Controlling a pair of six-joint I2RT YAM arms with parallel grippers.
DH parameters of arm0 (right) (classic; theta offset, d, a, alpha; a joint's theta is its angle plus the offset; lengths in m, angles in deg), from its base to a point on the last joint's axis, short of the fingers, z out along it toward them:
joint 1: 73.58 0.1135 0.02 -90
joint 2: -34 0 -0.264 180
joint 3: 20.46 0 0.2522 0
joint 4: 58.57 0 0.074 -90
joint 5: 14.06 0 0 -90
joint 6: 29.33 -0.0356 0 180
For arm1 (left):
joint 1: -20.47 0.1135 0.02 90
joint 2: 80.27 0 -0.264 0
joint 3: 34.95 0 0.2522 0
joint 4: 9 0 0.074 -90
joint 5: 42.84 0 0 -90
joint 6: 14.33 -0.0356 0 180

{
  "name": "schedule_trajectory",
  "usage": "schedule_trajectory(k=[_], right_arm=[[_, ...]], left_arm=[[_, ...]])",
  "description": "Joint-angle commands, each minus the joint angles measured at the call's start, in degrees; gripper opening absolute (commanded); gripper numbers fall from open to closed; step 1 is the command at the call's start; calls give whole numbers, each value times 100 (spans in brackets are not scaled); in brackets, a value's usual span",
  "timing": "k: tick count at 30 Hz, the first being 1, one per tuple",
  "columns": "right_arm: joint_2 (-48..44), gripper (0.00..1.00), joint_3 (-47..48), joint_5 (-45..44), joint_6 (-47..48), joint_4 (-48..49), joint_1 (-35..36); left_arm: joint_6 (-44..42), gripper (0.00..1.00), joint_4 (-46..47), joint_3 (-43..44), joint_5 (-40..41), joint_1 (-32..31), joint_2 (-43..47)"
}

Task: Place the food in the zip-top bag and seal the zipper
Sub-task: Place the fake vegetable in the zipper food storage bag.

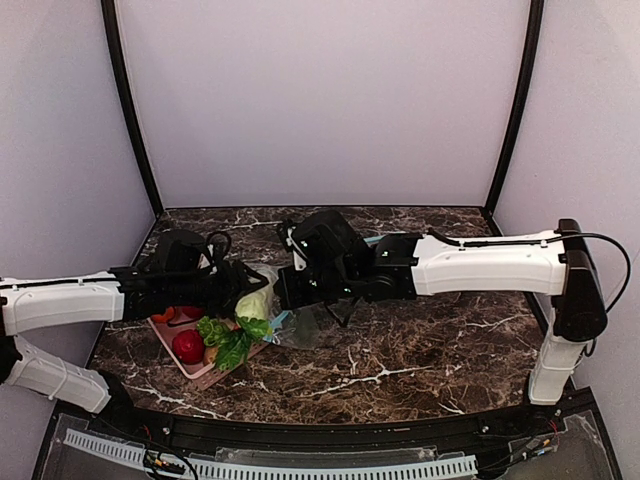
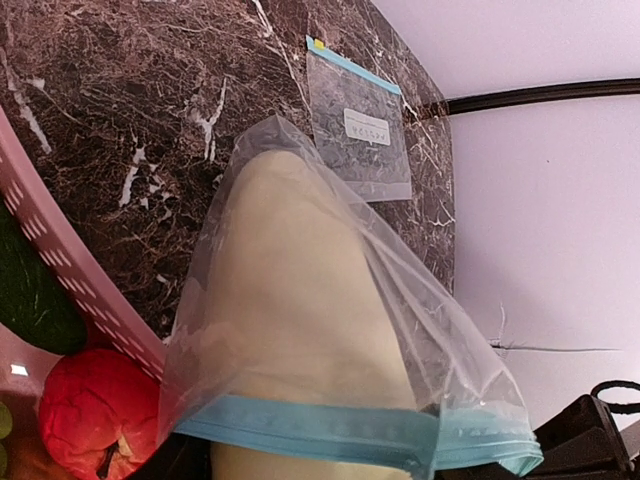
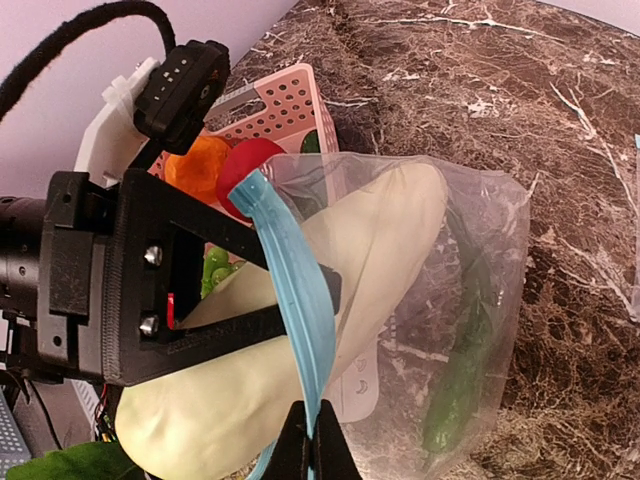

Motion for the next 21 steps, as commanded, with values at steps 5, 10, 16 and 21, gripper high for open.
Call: schedule_trajectory(k=[5, 10, 16, 21], right_arm=[[204, 0, 22, 204, -273, 409, 54], [278, 0, -12, 43, -465, 413, 55], [262, 0, 13, -275, -494, 291, 46], [248, 0, 40, -316, -519, 258, 4]], left_arm=[[-215, 58, -82, 242, -5, 31, -448], [-769, 74, -726, 578, 19, 29, -464], [-1706, 96, -1858, 1158, 12, 37, -276], [-2156, 99, -2519, 1365, -18, 31, 38]])
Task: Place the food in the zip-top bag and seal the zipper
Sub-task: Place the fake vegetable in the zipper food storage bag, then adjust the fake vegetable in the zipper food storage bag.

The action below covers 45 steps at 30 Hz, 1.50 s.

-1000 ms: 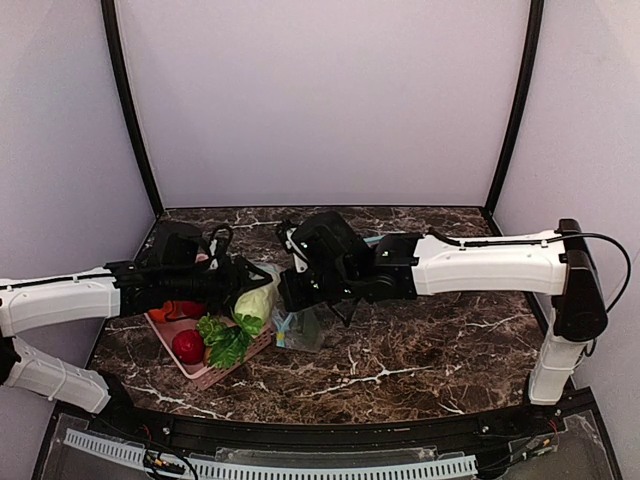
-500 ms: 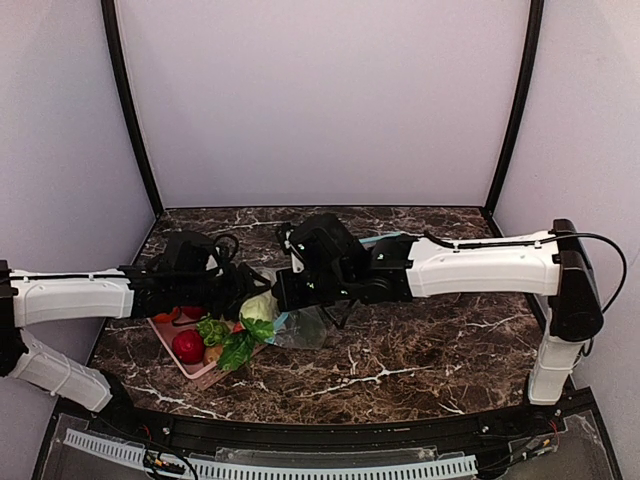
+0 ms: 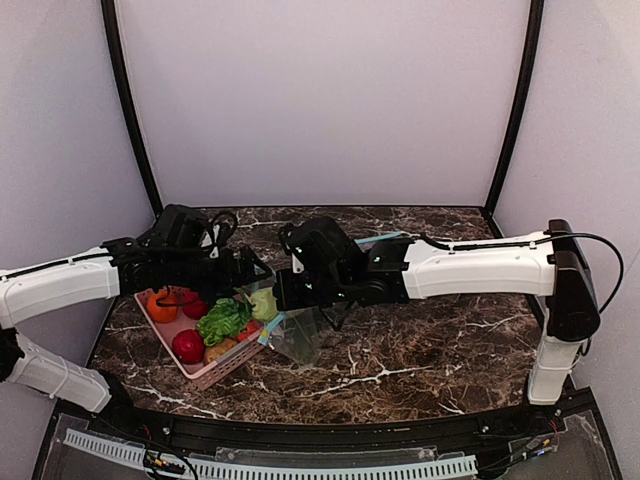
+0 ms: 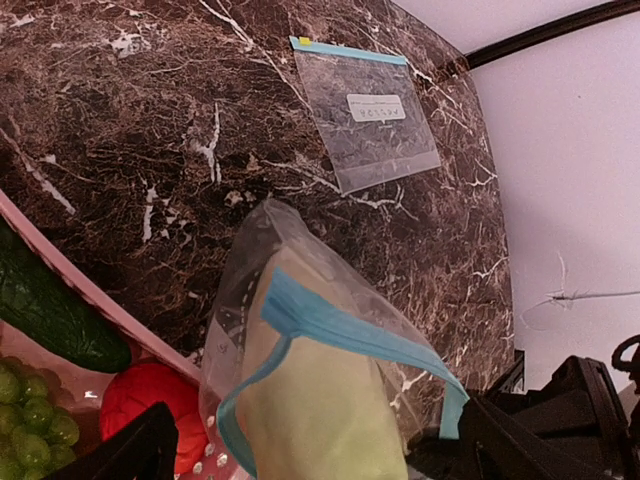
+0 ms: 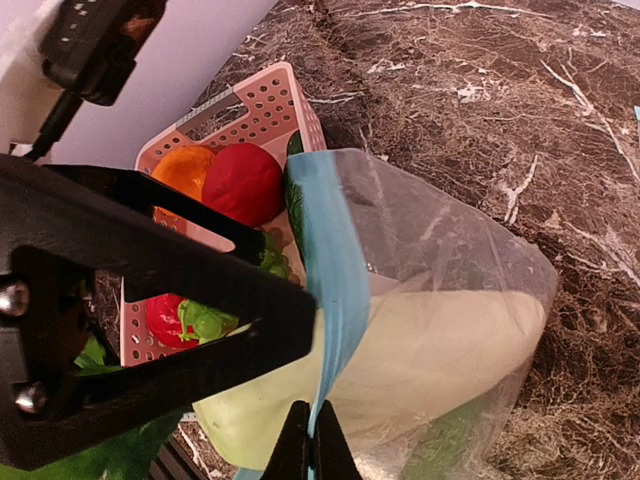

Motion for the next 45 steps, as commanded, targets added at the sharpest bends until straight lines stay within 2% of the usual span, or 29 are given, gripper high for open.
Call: schedule_trajectory(k=[1, 10, 14, 19, 24, 26, 30, 45], right_arm=[[31, 0, 40, -151, -68, 77, -4], [6, 0, 40, -102, -58, 80, -50], [6, 0, 57, -80, -31, 92, -51], [16, 0, 66, 16, 7, 129, -53], [5, 0, 41, 118, 32, 205, -53], [4, 0, 32, 147, 27, 237, -53], [5, 0, 36, 204, 35, 263, -59], [62, 0, 96, 355, 20, 384, -57]], left_arm=[[-682, 99, -1095, 235, -1, 18, 346], [-1246, 99, -2252, 303, -29, 20, 1182], [-1073, 98, -2103, -97, -288, 24, 1643], [-822, 79, -1618, -401, -489, 33, 1953], [-768, 67, -1106, -459, -717, 35, 1775], [-768, 58, -926, -468, -807, 35, 1658], [-792, 49, -662, -488, -899, 29, 1385], [-315, 25, 554, -1059, -1525, 29, 871]])
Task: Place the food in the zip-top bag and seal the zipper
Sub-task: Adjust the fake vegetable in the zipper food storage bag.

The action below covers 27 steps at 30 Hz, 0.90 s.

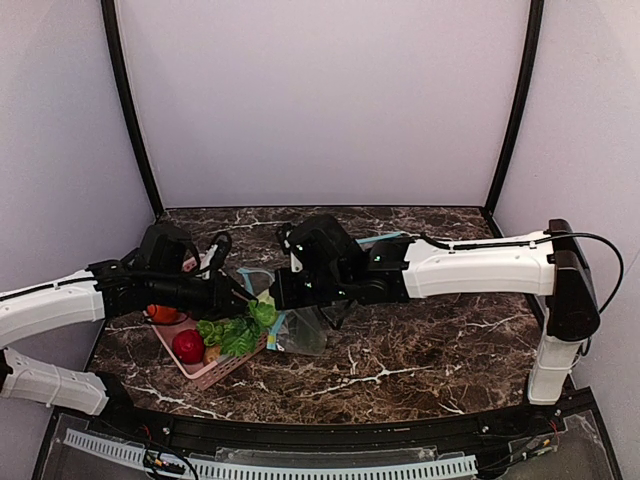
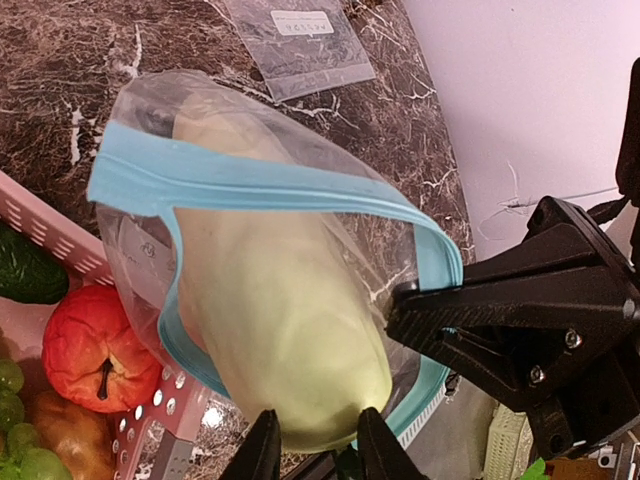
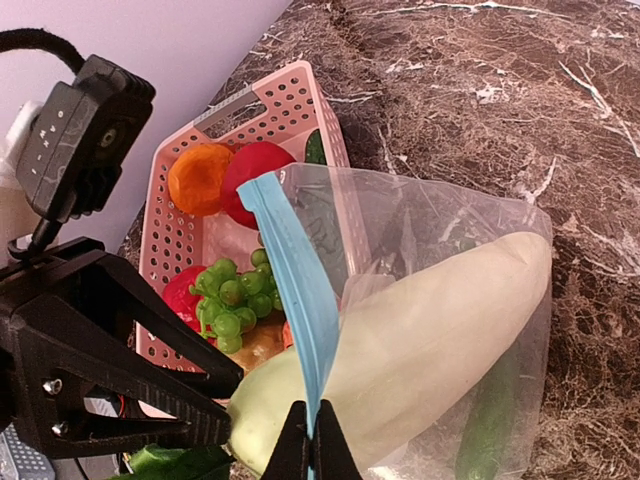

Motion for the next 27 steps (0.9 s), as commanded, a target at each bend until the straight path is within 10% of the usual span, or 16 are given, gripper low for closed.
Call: schedule_trajectory(k=[1, 27], right_arm=[[72, 0, 107, 129, 22, 272, -16], [147, 0, 42, 655, -182, 558, -19]], left_arm=[[166, 25, 420, -183, -276, 24, -101], [515, 14, 1870, -390, -556, -149, -1141]])
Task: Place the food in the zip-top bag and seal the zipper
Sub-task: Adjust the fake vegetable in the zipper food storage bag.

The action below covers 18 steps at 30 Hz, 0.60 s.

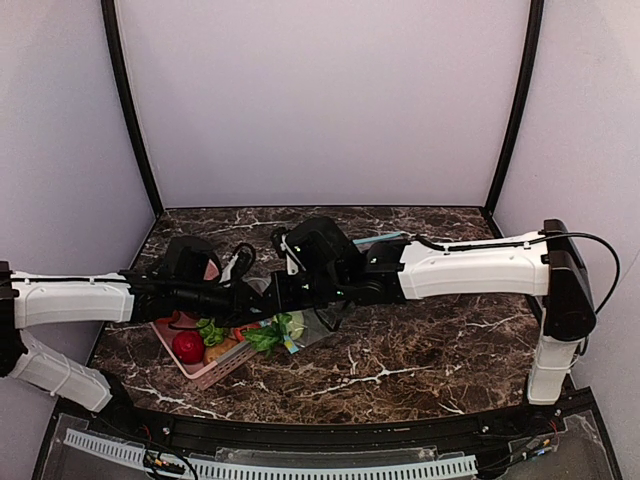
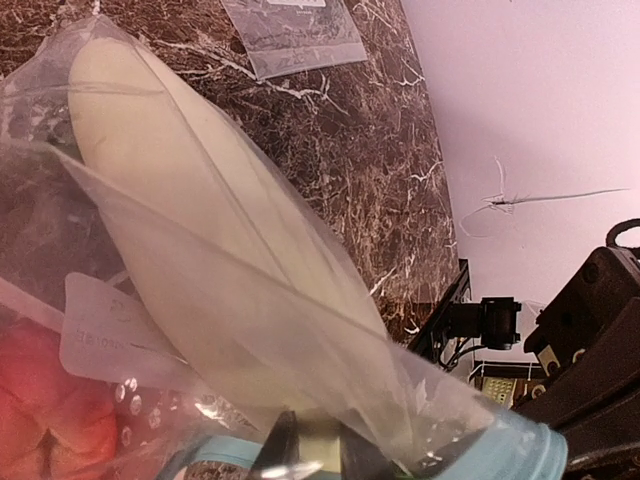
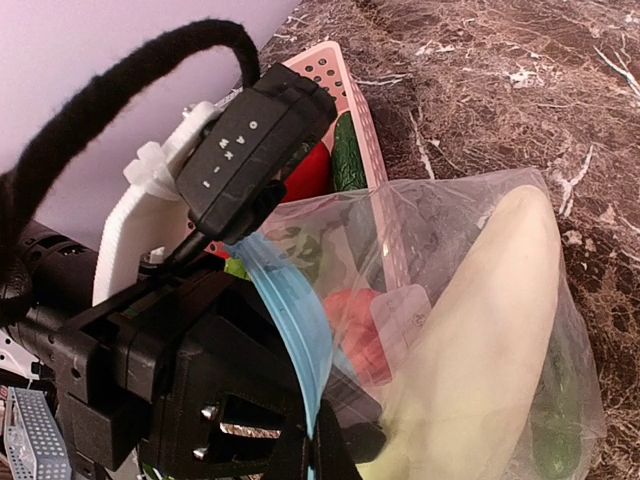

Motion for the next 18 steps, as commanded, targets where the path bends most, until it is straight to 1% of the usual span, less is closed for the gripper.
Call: schedule_trajectory(k=[1, 9, 11, 13, 18], right_arm=[[27, 0, 16, 150, -99, 388, -16], [-53, 0, -62, 167, -128, 338, -41], [-127, 0, -141, 167, -129, 303, -52], [-221, 0, -256, 386, -139, 308, -80], [-414, 0, -377, 590, -142, 387, -110]], left_arm=[[6, 14, 256, -32, -52, -53, -89], [-83, 15, 576, -122, 5, -61, -145], [-214, 15, 613, -95, 43, -60, -200], [-361, 15, 614, -46, 65, -60, -261], [-700, 15, 768, 41, -24, -68, -453]])
